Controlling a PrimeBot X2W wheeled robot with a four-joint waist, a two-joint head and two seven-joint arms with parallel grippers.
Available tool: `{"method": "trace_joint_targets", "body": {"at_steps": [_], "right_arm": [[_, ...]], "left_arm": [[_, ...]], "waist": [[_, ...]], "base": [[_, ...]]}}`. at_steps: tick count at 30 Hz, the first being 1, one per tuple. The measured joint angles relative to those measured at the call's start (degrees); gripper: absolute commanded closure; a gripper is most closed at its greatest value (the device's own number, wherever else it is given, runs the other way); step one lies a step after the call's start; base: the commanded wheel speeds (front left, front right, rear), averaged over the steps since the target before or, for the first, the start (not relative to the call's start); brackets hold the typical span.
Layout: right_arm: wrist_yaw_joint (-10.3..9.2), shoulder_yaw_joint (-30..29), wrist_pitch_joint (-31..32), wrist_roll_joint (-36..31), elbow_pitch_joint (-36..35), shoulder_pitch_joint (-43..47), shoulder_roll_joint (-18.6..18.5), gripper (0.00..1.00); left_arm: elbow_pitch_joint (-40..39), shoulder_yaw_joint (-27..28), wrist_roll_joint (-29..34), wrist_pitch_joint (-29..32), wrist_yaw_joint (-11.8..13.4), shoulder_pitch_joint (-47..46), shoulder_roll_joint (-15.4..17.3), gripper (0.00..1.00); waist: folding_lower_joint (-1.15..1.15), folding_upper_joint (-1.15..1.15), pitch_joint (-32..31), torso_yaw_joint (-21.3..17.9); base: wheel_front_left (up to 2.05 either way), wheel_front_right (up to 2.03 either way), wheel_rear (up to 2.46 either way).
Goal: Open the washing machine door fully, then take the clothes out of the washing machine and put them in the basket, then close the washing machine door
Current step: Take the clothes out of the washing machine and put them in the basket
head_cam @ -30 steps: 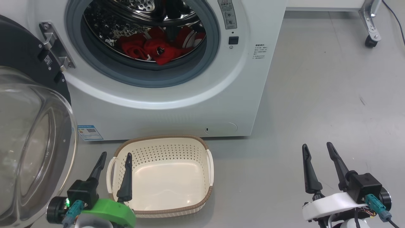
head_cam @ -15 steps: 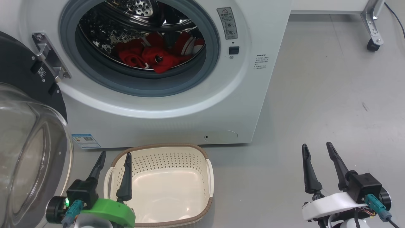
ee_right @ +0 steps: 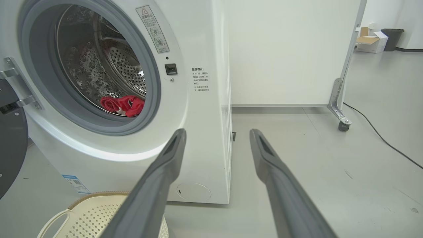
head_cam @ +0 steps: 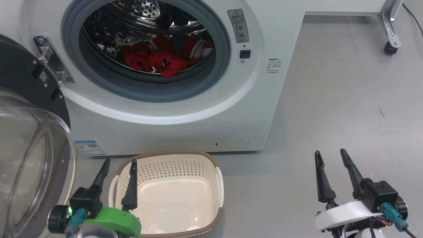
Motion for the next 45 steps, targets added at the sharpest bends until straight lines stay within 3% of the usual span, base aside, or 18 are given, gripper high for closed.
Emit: {"method": "trace_joint_targets", "body": {"at_steps": [16, 28, 38, 45], "right_arm": [[0.14, 0.7, 0.0, -0.1, 0.2, 0.0, 0.0, 0.00], [0.15, 1.5, 0.0, -0.9, -1.5, -1.5, 0.0, 0.00], [0.13, 3.0, 0.0, -0.8, -3.0, -5.2, 0.0, 0.00], [0.08, 5.0, 0.0, 0.1, -3.6, -8.9, -0.2, 0.00]], "left_arm": [[-1.1, 0.1, 1.0, 0.0, 0.5, -0.8, 0.0, 0.00], [-3.1, 0.3, 0.4, 0.8, -0.5, -7.0, -0.2, 0.00], [-0.6, 2.0, -2.5, 5.8, -1.8, -15.2, 0.2, 0.00], [1.7, 2.2, -3.2, 12.3, -3.8, -24.0, 2.9, 0.00]], "waist": [[0.00, 0.00, 1.0, 0.1], [0.00, 0.00, 6.0, -0.9], [0.00, 0.00, 12.5, -2.6], [0.00, 0.00, 17.9, -4.7]], "base": [[0.00, 0.00, 0.00], [0.00, 0.00, 0.00], [0.00, 0.00, 0.00], [0.00, 0.00, 0.00]]}}
